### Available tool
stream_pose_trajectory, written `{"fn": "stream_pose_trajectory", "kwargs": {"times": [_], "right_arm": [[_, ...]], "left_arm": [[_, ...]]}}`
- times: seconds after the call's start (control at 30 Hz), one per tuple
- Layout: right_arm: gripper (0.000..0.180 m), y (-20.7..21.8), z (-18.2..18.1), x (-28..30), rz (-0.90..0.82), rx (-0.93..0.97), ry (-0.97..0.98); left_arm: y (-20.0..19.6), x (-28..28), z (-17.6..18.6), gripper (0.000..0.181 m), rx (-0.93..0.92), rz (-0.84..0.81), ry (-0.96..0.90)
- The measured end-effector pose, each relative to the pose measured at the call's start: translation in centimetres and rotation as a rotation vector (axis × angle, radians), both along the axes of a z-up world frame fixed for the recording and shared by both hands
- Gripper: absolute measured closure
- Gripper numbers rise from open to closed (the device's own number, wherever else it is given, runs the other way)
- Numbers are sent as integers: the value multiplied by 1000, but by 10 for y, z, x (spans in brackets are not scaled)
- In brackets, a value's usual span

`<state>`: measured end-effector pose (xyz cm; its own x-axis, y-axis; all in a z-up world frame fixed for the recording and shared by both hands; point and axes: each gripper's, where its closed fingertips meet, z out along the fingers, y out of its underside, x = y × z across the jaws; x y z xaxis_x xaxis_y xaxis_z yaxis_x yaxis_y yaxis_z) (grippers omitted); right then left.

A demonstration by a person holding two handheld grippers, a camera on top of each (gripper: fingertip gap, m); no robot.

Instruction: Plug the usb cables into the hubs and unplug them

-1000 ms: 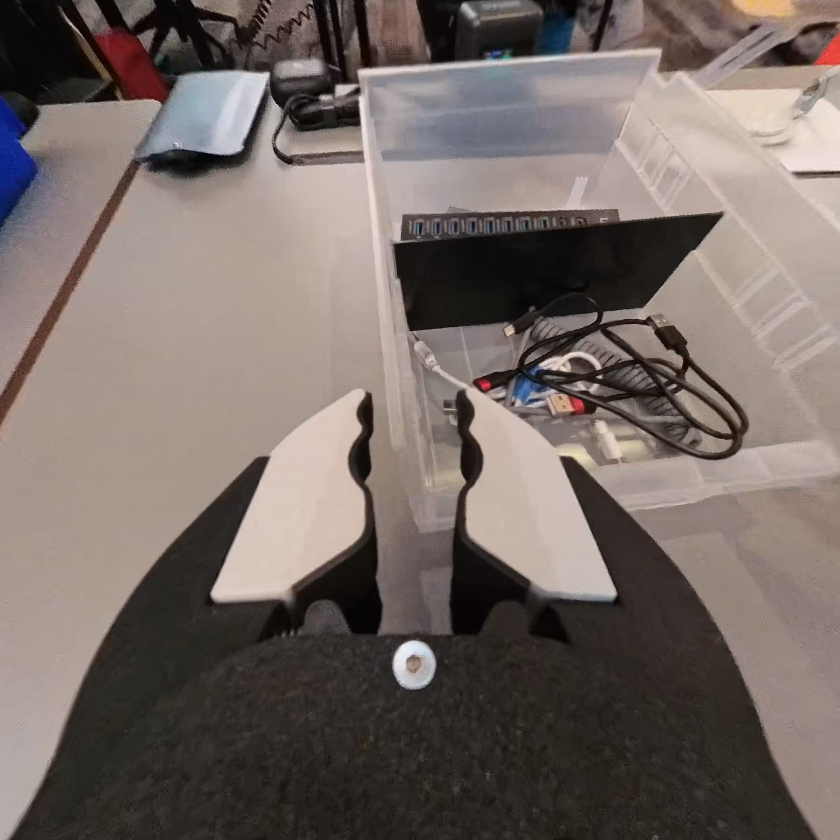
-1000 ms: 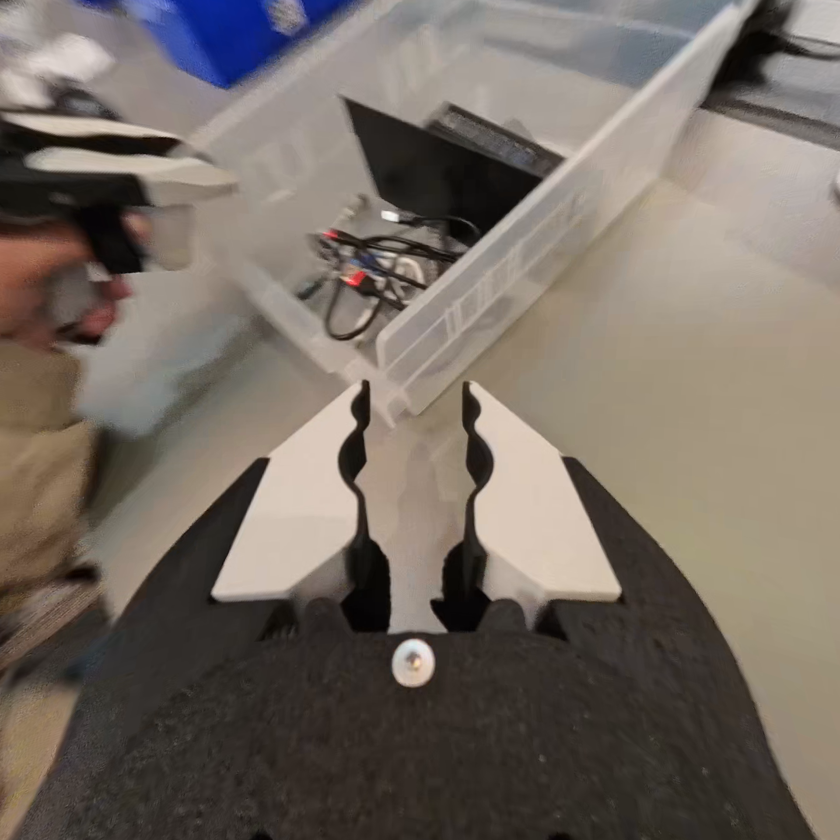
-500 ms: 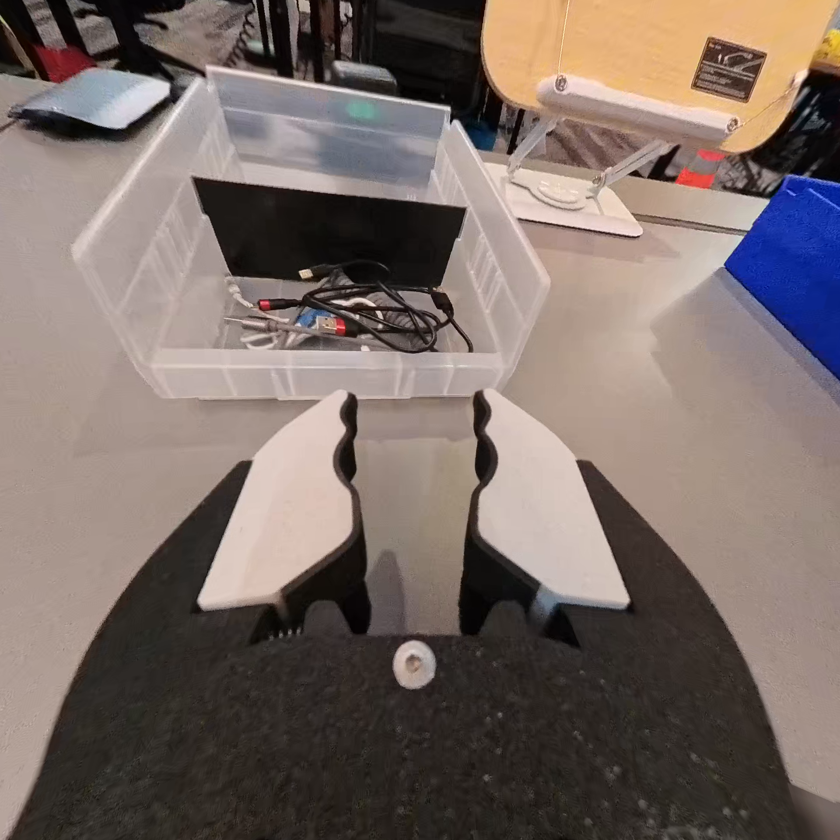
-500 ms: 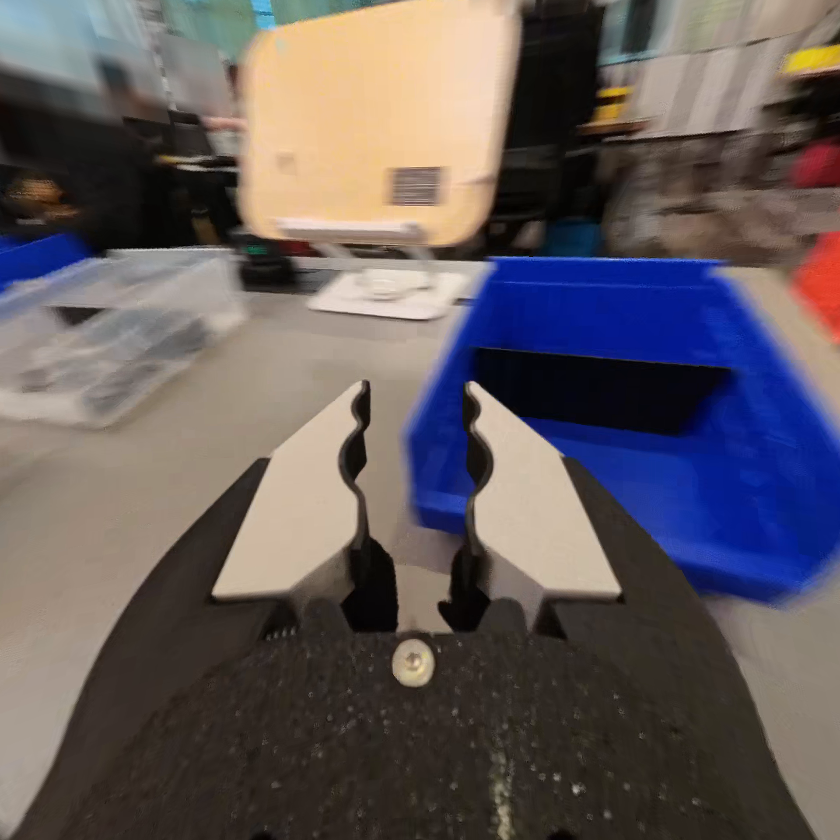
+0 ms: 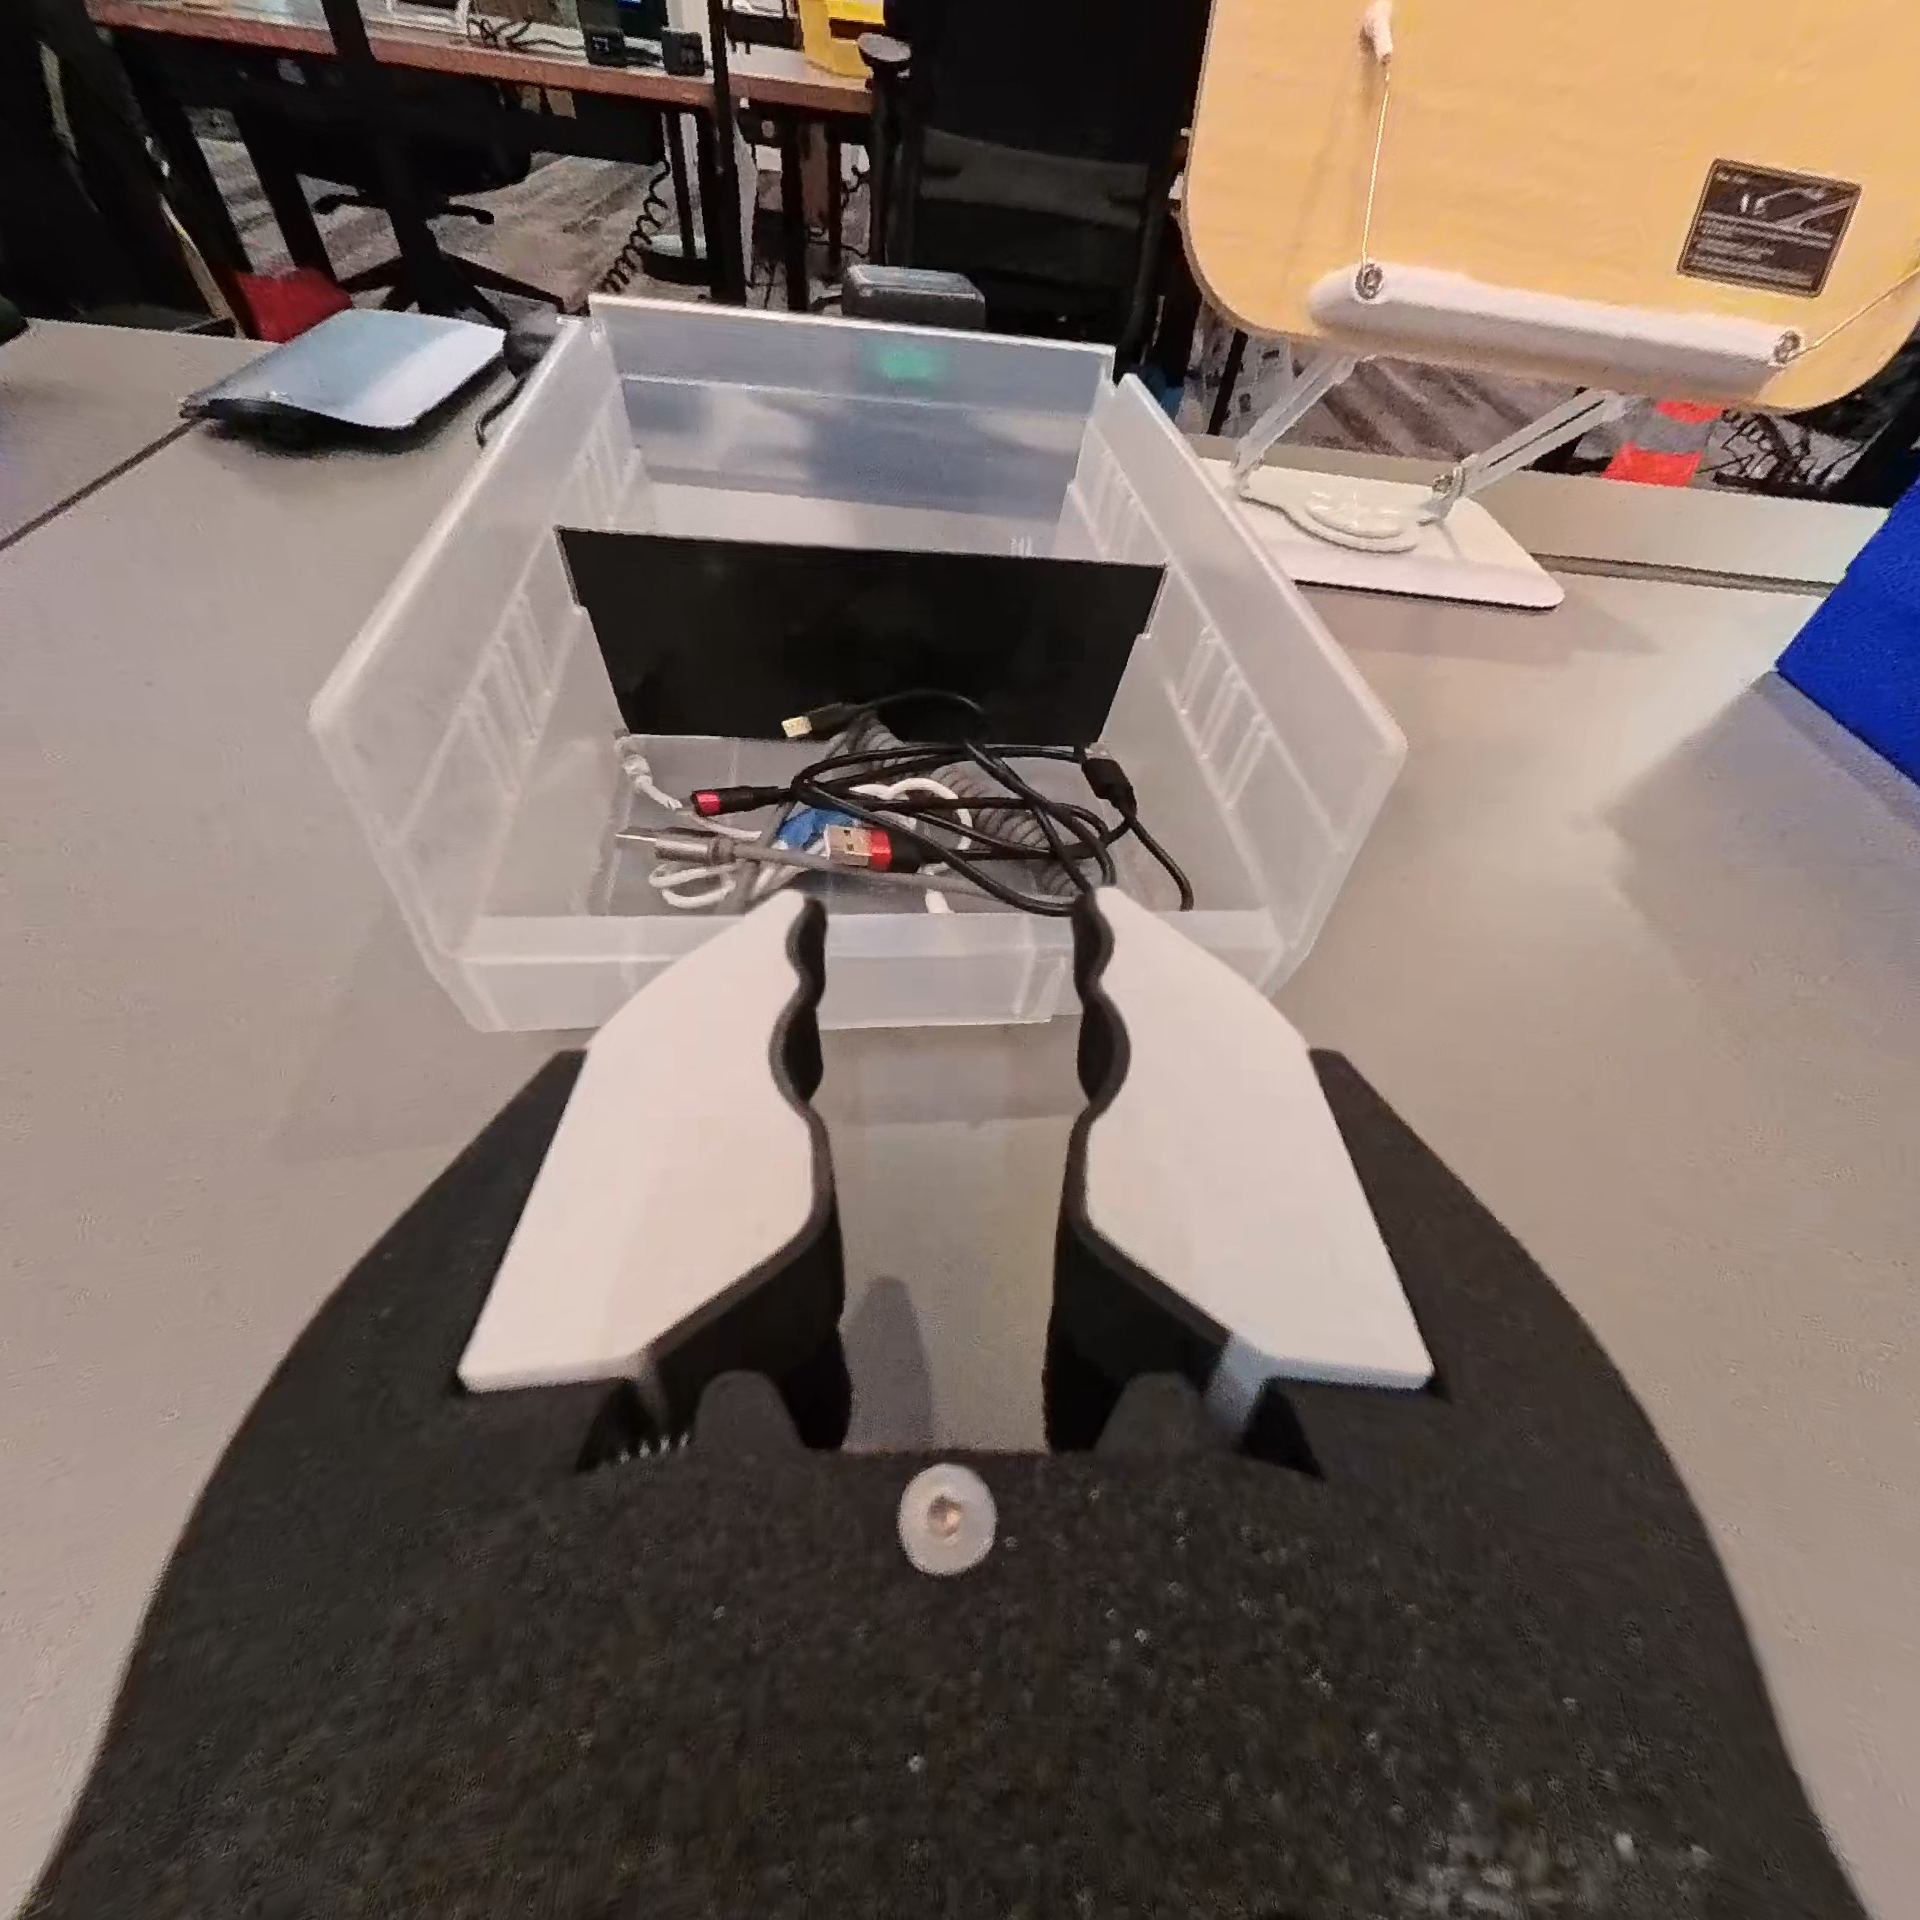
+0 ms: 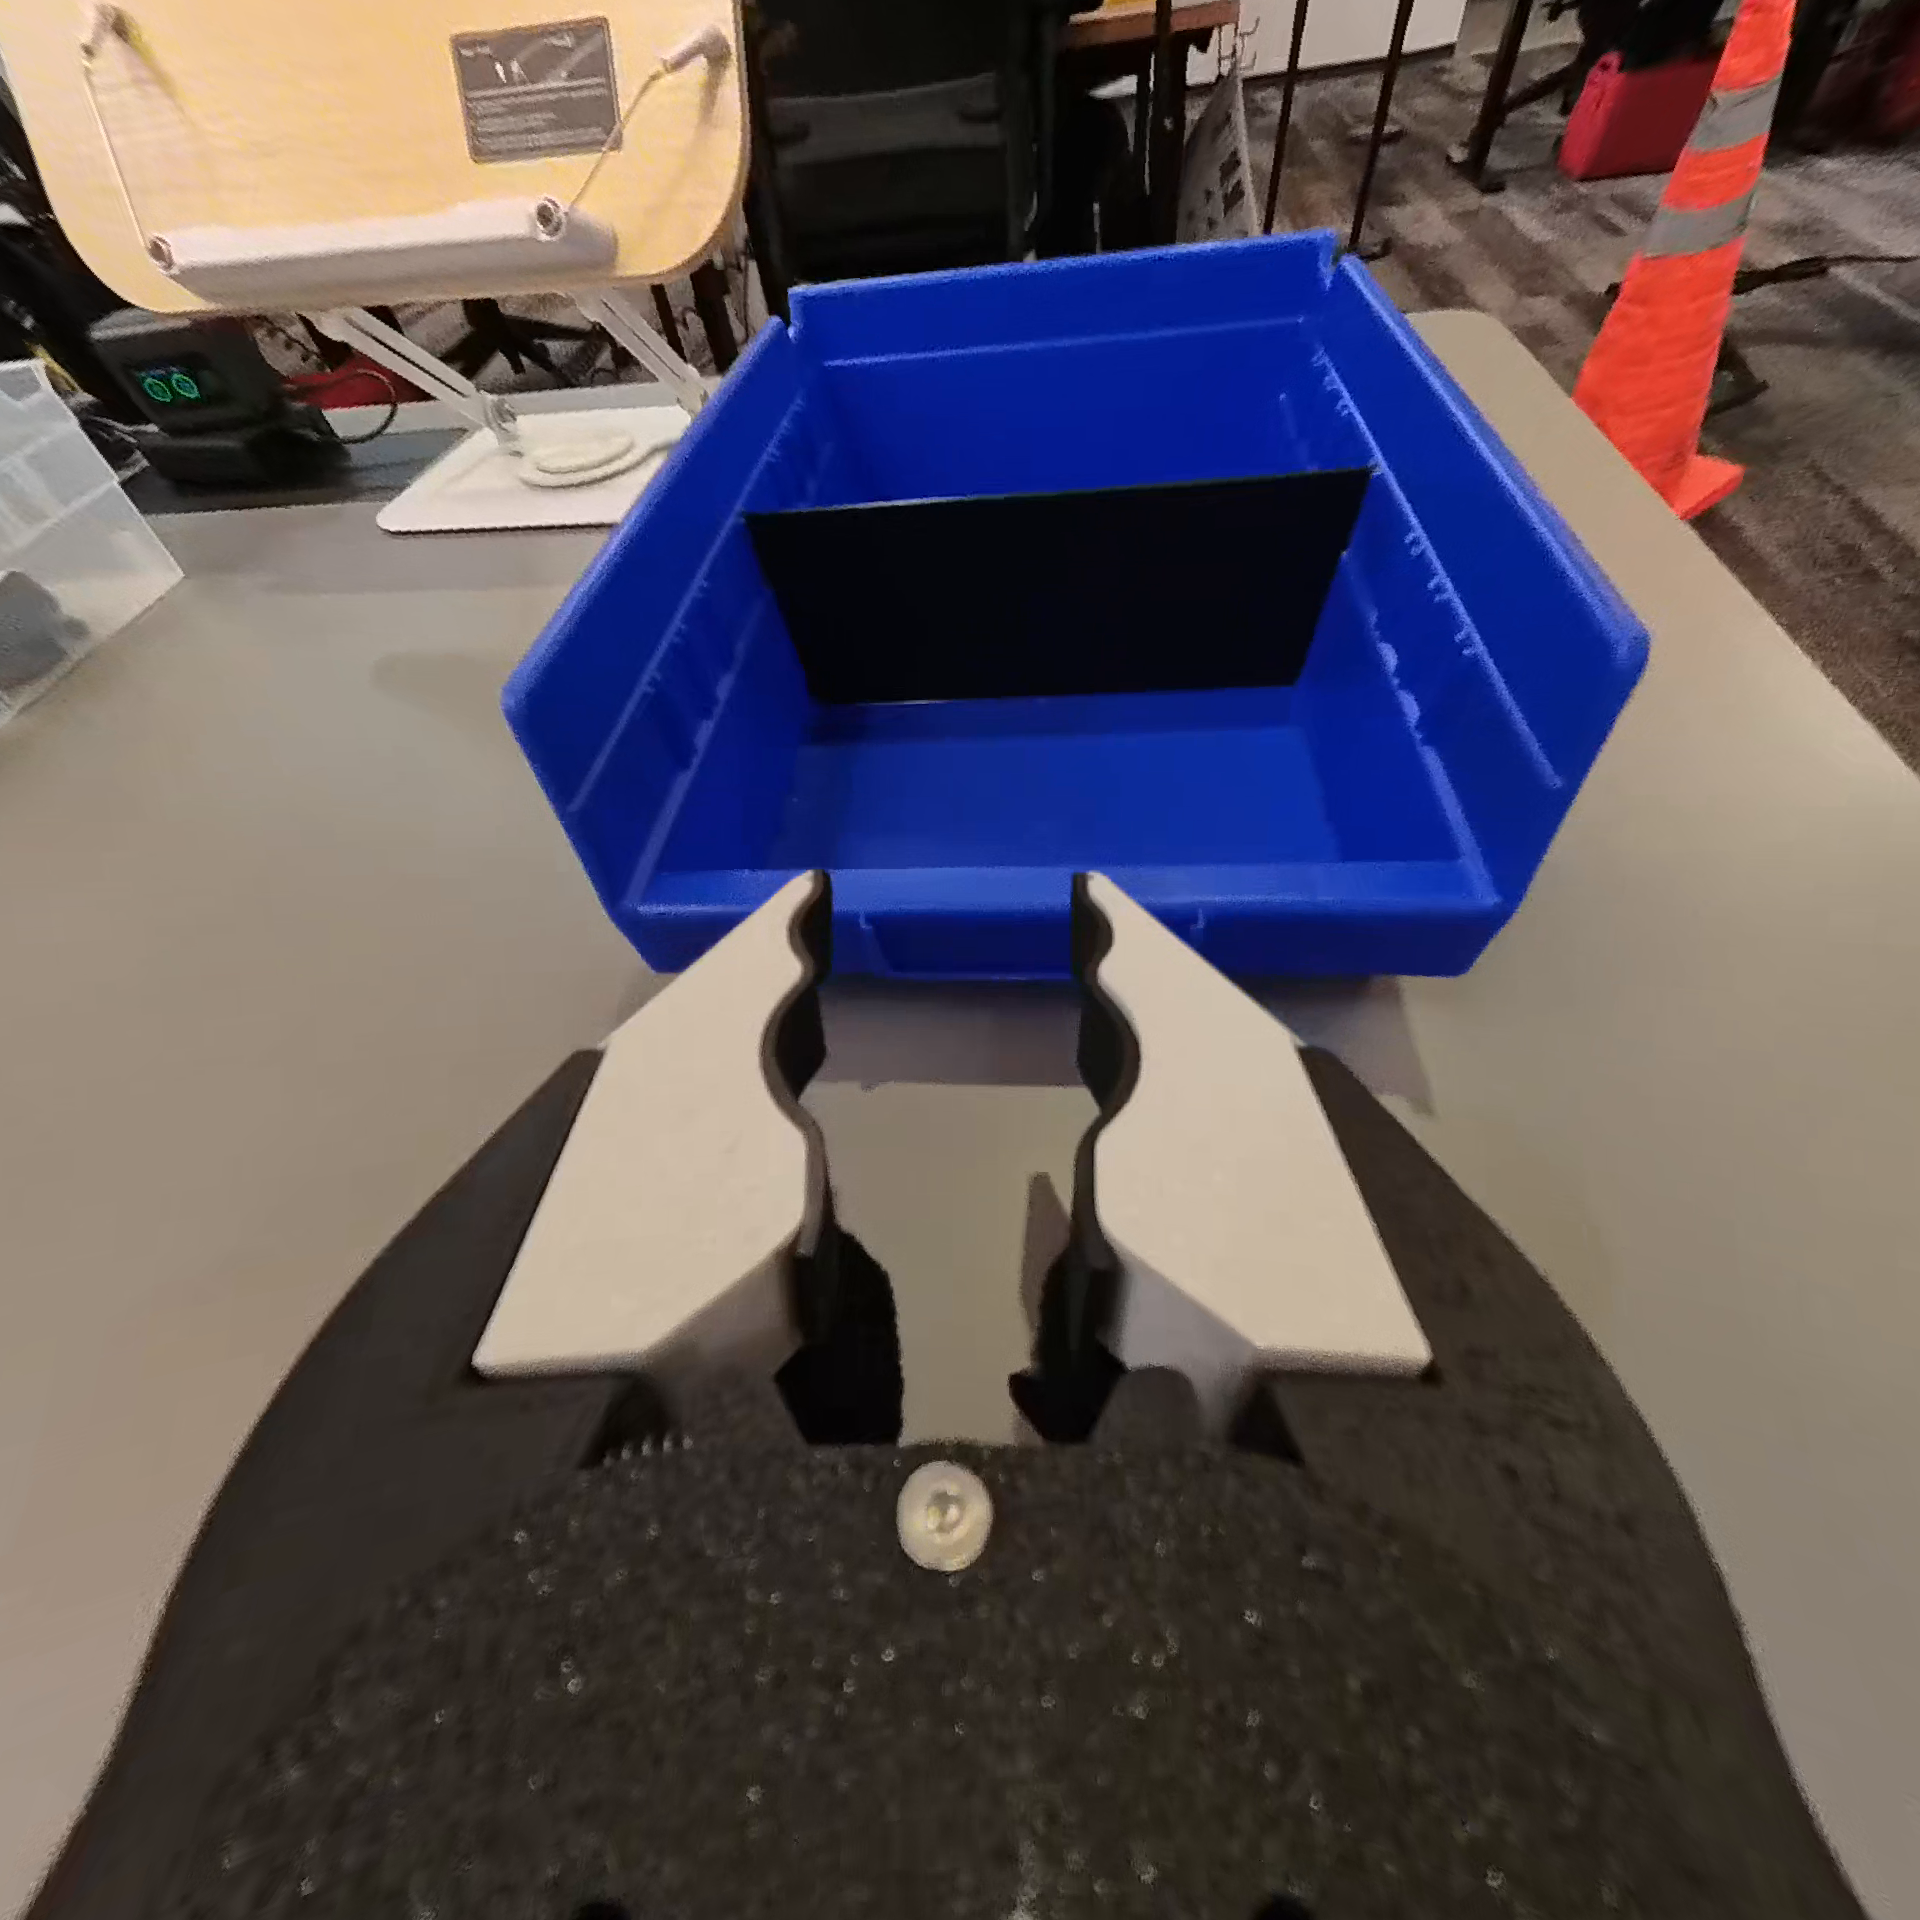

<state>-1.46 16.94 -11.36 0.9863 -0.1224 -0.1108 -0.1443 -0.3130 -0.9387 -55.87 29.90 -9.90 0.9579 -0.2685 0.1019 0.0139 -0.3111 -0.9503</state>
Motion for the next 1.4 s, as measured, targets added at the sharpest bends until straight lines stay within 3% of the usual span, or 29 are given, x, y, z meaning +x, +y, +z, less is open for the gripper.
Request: {"fn": "stream_pose_trajectory", "kwargs": {"times": [0.43,0.53,0.8,0.9,1.0,1.1,1.23,1.33,1.4], "right_arm": [[138,3,-1,-7,16,-14,3],[139,2,14,-14,30,57,-15],[139,8,75,-119,301,321,237],[131,13,86,-173,468,370,219],[126,21,71,-217,605,307,117],[125,25,45,-253,760,221,83],[128,24,29,-280,849,148,192],[126,26,29,-286,839,169,257],[119,33,29,-280,780,212,199]], "left_arm": [[5,18,-11,135,-28,-66,-4],[4,21,-7,136,21,-86,3],[-3,46,4,136,95,-243,27],[1,50,41,136,128,-400,17],[29,46,79,135,63,-630,171],[98,29,82,133,-70,-744,515],[177,7,30,138,-418,-974,893],[209,2,-12,127,-577,-1092,1143],[220,5,-35,116,-629,-1140,1251]]}}
